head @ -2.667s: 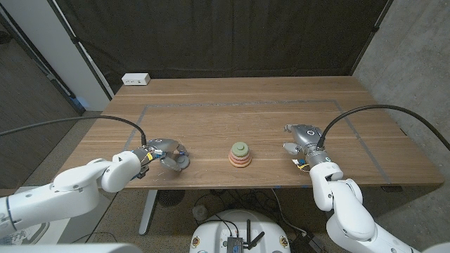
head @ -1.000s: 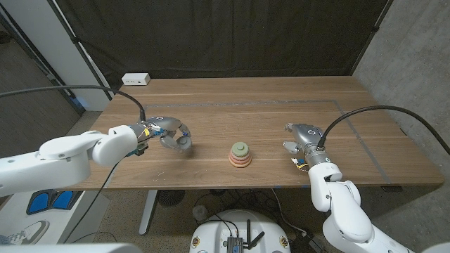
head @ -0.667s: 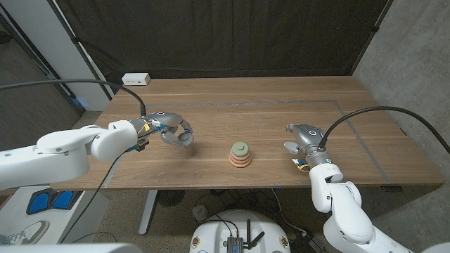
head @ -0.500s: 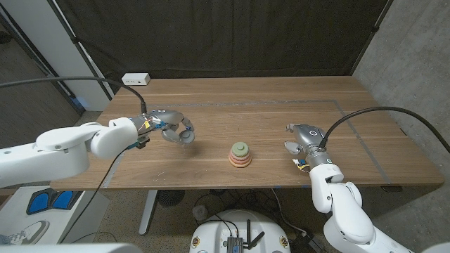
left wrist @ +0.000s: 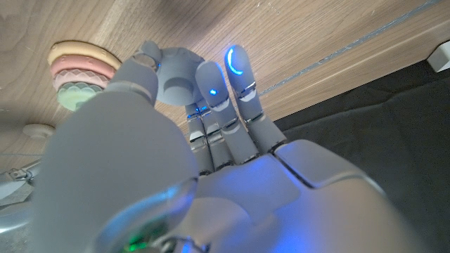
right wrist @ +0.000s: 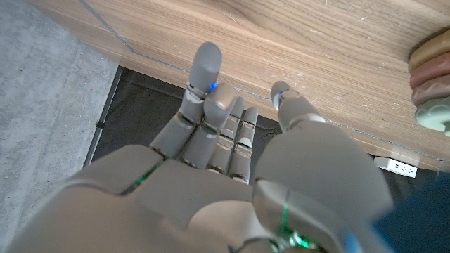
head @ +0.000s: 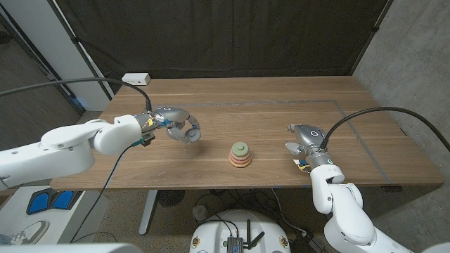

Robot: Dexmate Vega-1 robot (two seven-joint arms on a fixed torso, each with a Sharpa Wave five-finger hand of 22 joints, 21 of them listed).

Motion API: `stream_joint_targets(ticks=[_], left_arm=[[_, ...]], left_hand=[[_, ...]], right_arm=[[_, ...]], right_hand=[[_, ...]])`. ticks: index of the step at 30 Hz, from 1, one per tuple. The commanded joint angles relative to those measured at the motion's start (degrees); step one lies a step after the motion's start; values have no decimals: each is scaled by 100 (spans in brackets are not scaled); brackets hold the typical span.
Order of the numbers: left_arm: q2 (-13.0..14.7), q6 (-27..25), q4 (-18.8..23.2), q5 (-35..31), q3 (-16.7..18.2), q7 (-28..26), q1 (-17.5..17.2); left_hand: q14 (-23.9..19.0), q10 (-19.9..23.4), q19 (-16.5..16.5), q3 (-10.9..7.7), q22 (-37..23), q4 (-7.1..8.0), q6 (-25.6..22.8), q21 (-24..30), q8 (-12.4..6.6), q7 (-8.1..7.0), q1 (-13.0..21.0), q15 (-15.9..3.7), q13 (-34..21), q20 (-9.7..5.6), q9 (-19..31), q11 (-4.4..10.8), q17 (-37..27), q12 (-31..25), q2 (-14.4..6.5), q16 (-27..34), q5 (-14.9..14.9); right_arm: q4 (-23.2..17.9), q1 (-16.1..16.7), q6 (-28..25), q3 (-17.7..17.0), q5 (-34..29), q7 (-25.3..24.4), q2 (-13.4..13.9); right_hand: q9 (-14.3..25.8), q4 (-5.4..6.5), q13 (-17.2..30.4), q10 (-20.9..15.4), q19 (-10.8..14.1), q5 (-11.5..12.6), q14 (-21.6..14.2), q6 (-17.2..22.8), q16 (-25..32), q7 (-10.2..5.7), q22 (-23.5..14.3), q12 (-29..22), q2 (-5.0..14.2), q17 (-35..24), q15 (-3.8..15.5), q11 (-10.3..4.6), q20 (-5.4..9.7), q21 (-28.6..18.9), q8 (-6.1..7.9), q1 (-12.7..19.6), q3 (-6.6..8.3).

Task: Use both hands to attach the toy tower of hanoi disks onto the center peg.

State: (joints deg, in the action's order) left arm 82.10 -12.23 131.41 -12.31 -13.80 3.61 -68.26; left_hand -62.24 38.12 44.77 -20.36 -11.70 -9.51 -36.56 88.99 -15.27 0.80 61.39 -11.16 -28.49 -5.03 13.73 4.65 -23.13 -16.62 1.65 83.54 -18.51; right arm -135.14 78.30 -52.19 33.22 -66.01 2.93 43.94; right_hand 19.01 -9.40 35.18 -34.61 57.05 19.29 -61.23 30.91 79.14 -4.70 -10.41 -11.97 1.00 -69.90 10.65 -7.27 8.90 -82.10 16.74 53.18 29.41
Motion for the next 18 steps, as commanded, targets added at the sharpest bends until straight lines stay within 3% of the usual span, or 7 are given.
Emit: stream_joint_targets(ticks=[1, 18], left_arm=[[-431, 584, -178, -257, -210, 253, 369], [-1248, 1457, -634, -640, -699, 810, 1098]], left_hand=[[-72, 491, 66, 0, -25, 9, -45, 32, 20, -30, 50, -145, -145, -702, 14, 427, -7, 6, -74, 22, -44], [-88, 506, 68, 14, -33, 10, -70, 30, 49, -35, 62, -145, -163, -702, 28, 438, -17, 45, -81, 35, -53]], right_arm=[[-31, 11, -44, 26, -31, -48, 12], [-65, 51, -158, 77, -157, 12, -38]], right_hand=[[26, 2, 22, -51, 44, 36, -56, 33, 43, -8, 0, 2, 44, -18, 183, -1, 370, 3, 13, -5, 17], [29, 3, 23, -68, 50, 44, -44, 40, 39, -5, 0, 4, 41, -7, 183, 3, 369, 12, 12, -14, 26]])
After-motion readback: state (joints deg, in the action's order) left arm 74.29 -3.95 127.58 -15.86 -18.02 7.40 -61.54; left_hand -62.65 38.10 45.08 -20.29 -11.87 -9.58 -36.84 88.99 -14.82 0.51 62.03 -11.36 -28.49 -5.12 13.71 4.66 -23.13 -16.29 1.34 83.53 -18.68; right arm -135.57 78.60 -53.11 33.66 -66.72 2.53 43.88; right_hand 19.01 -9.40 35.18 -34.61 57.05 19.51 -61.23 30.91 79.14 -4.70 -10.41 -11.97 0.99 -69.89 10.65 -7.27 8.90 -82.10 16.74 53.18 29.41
